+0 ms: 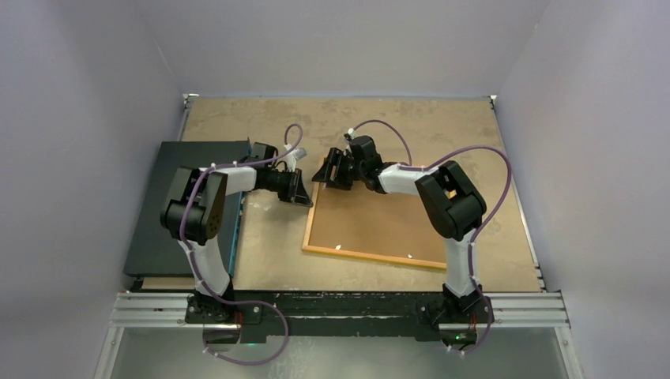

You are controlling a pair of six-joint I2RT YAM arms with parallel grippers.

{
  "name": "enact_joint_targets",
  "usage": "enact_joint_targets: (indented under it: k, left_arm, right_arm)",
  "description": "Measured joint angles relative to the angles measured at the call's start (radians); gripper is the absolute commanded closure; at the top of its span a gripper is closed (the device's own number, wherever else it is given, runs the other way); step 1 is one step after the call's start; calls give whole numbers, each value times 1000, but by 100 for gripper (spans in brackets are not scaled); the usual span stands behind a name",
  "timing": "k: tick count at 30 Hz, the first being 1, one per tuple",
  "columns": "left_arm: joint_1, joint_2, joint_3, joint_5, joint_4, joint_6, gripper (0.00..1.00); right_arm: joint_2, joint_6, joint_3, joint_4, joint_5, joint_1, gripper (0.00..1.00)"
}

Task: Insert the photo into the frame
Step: Install the photo frame at the center of the board.

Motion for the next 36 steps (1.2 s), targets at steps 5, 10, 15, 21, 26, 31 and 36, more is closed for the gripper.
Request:
enact_joint_targets:
  k: [5, 10, 15, 21, 26, 31, 36]
  left_arm:
    - [0, -2, -2, 0, 3, 0, 100]
    - [0, -2, -2, 0, 4, 0, 100]
    - [0, -2, -2, 0, 5, 0, 100]
    - [0, -2, -2, 0, 5, 0, 100]
    - [0, -2, -2, 0, 5, 0, 100]
    - [0, -2, -2, 0, 5, 0, 100]
    - [0, -3, -2, -3, 2, 0, 100]
  right_arm:
    - [2, 0, 1, 0, -1, 1, 38]
    - [13, -2, 9, 4, -9, 6, 40]
    - [23, -4, 15, 18, -26, 6, 41]
    - [43, -8, 34, 24, -51, 9, 43]
    - [51, -12, 43, 25, -65, 13, 44]
    - [51, -22, 45, 23, -70, 12, 44]
    - [54, -39, 60, -1, -85, 12, 40]
